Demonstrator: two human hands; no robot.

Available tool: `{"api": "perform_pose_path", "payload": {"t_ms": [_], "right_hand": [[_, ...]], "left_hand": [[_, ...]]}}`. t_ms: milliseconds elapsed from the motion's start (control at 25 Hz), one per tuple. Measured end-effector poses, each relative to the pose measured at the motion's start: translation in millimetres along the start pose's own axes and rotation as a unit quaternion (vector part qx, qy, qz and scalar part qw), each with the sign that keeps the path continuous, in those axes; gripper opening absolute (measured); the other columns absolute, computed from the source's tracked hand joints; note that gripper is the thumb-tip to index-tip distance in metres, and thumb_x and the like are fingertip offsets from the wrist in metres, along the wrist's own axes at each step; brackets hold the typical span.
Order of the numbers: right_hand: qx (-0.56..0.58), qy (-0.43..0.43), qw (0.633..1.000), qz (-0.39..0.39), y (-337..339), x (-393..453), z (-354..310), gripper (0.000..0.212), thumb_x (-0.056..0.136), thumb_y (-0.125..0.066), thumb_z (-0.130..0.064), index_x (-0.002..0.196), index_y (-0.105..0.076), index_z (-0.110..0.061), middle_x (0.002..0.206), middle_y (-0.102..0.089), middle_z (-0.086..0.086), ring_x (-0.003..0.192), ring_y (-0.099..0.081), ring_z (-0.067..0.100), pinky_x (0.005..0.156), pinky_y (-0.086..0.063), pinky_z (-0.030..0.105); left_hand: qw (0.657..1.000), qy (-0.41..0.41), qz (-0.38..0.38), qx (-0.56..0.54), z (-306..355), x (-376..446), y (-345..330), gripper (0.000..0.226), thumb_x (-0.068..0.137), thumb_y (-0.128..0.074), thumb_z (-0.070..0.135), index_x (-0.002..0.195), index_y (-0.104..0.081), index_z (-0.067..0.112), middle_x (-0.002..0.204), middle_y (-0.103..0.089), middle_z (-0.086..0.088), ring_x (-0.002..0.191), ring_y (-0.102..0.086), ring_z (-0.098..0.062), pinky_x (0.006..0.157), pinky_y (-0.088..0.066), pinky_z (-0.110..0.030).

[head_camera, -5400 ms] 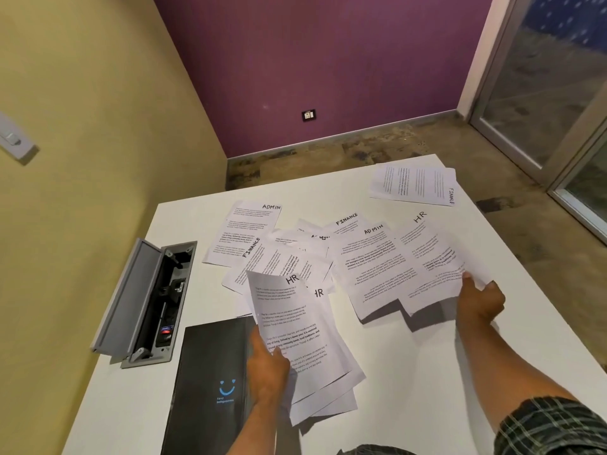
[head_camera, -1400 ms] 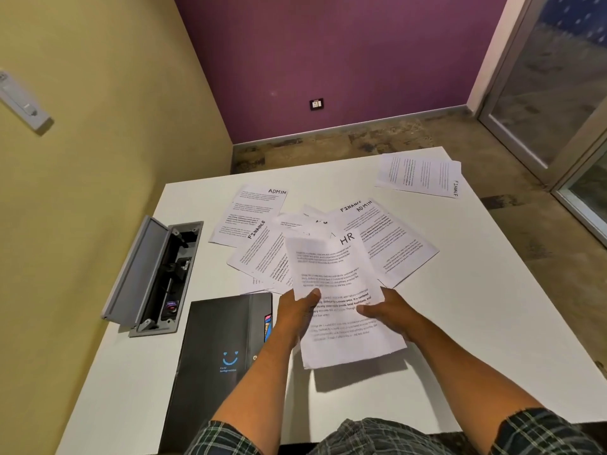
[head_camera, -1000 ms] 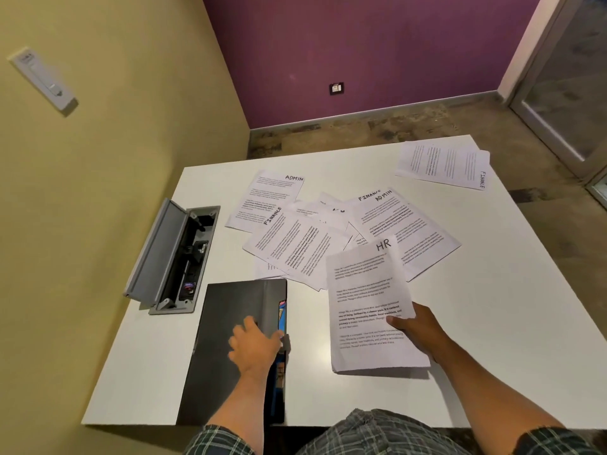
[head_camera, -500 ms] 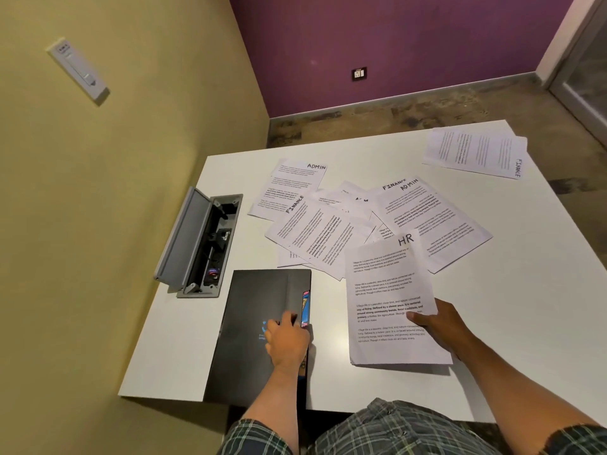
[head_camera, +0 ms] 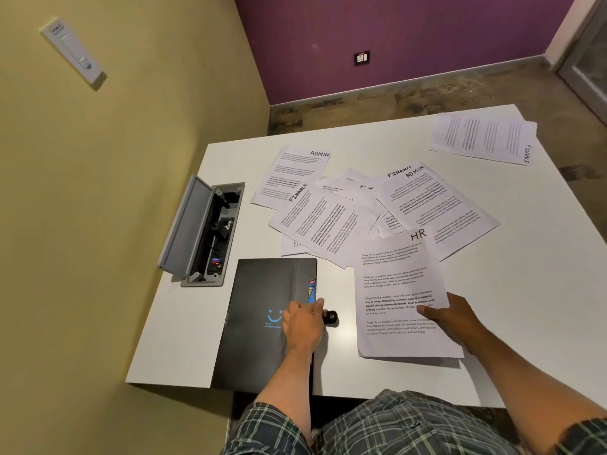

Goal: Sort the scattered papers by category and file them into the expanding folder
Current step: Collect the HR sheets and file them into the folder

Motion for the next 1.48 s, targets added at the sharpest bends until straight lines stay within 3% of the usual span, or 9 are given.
{"api": "perform_pose_path", "payload": {"t_ms": [80, 200, 400, 520, 600, 800, 1160, 1320, 1480], "right_hand": [[0.005, 0.002, 1.0, 0.003, 0.8, -0.2, 1.1, 0.037, 0.081, -0.072, 0.013, 0.116, -0.066, 0.001, 0.112, -0.072, 0.02, 0.099, -0.071, 0.036, 0.084, -0.06, 0.04], [0.006, -0.001, 1.0, 0.006, 4.0, -0.1, 2.9, 0.038, 0.081, -0.072, 0.012, 0.117, -0.066, 0.001, 0.113, -0.071, 0.022, 0.102, -0.069, 0.038, 0.093, -0.055, 0.048], [0.006, -0.006, 1.0, 0.01, 7.6, -1.2, 4.7, 0.041, 0.08, -0.072, 0.013, 0.119, -0.065, 0.001, 0.116, -0.07, 0.022, 0.103, -0.069, 0.038, 0.1, -0.051, 0.052], [0.006, -0.005, 1.0, 0.008, 5.7, -5.1, 0.1, 0.04, 0.081, -0.07, 0.014, 0.118, -0.065, 0.001, 0.109, -0.072, 0.018, 0.091, -0.072, 0.029, 0.082, -0.061, 0.038], [0.003, -0.002, 1.0, 0.005, 3.0, -5.7, -2.6, 0.039, 0.082, -0.07, 0.015, 0.117, -0.065, 0.0, 0.107, -0.073, 0.016, 0.086, -0.073, 0.023, 0.073, -0.062, 0.028], [0.0, -0.007, 1.0, -0.009, -4.7, -9.8, -7.2, 0.039, 0.082, -0.069, 0.015, 0.119, -0.064, 0.001, 0.106, -0.073, 0.013, 0.082, -0.074, 0.016, 0.069, -0.062, 0.025], [-0.002, -0.017, 1.0, 0.003, 4.8, -16.1, -3.4, 0.044, 0.084, -0.068, 0.015, 0.125, -0.061, 0.005, 0.112, -0.07, 0.018, 0.088, -0.071, 0.022, 0.065, -0.061, 0.022], [-0.015, -0.024, 1.0, 0.006, 7.8, -17.0, -0.2, 0.044, 0.083, -0.071, 0.013, 0.125, -0.062, 0.004, 0.107, -0.072, 0.013, 0.088, -0.072, 0.02, 0.067, -0.061, 0.022], [-0.005, -0.029, 1.0, 0.009, 8.6, -12.3, 5.7, 0.048, 0.082, -0.071, 0.013, 0.128, -0.06, 0.005, 0.118, -0.07, 0.02, 0.1, -0.07, 0.032, 0.082, -0.059, 0.037]], "left_hand": [[1.0, -0.007, -0.012, 0.007, 5.2, -1.4, -2.1, 0.041, 0.104, -0.037, 0.041, 0.109, -0.072, 0.022, 0.125, -0.047, -0.006, 0.119, -0.039, -0.027, 0.104, -0.032, -0.035], [0.997, -0.041, -0.005, 0.063, 1.4, -2.7, -2.0, 0.028, 0.093, -0.055, 0.024, 0.119, -0.064, 0.032, 0.126, -0.042, -0.005, 0.12, -0.04, -0.026, 0.098, -0.034, -0.029], [0.976, -0.026, 0.026, 0.213, -13.7, -2.3, -1.2, 0.078, 0.085, -0.067, 0.028, 0.15, -0.027, 0.042, 0.136, -0.032, -0.011, 0.123, -0.039, -0.027, 0.094, -0.046, -0.039], [0.976, -0.018, 0.023, 0.216, -17.5, 1.3, 0.7, 0.093, 0.082, -0.071, 0.03, 0.154, -0.013, 0.038, 0.137, -0.029, -0.013, 0.124, -0.037, -0.029, 0.086, -0.052, -0.041], [0.976, -0.01, 0.03, 0.213, -19.4, 3.5, 3.3, 0.088, 0.085, -0.068, 0.036, 0.155, -0.015, 0.035, 0.135, -0.031, -0.012, 0.125, -0.036, -0.028, 0.084, -0.053, -0.042], [0.975, -0.006, 0.028, 0.22, -24.4, 9.2, 7.7, 0.072, 0.094, -0.056, 0.048, 0.154, -0.021, 0.032, 0.135, -0.033, -0.013, 0.126, -0.036, -0.028, 0.086, -0.052, -0.043], [0.984, 0.049, 0.012, 0.17, -39.2, 14.0, -1.4, 0.102, 0.068, -0.079, 0.06, 0.15, -0.025, 0.036, 0.139, -0.029, -0.012, 0.129, -0.033, -0.03, 0.092, -0.048, -0.051], [0.986, 0.101, 0.013, 0.132, -49.8, 15.7, 4.9, 0.125, 0.055, -0.084, 0.066, 0.153, -0.012, 0.037, 0.143, -0.021, -0.01, 0.129, -0.03, -0.03, 0.094, -0.044, -0.05], [0.985, 0.114, -0.017, 0.131, -49.3, 19.9, 7.6, 0.143, 0.047, -0.088, 0.064, 0.155, 0.0, 0.033, 0.146, -0.016, -0.012, 0.132, -0.026, -0.031, 0.094, -0.044, -0.05]]}}
Point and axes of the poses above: each hand's wrist, its own x-axis towards the middle knuckle, its own y-axis out of the back of the hand, z = x × y, the point moved 4 cm from there along x, towards the middle knuckle
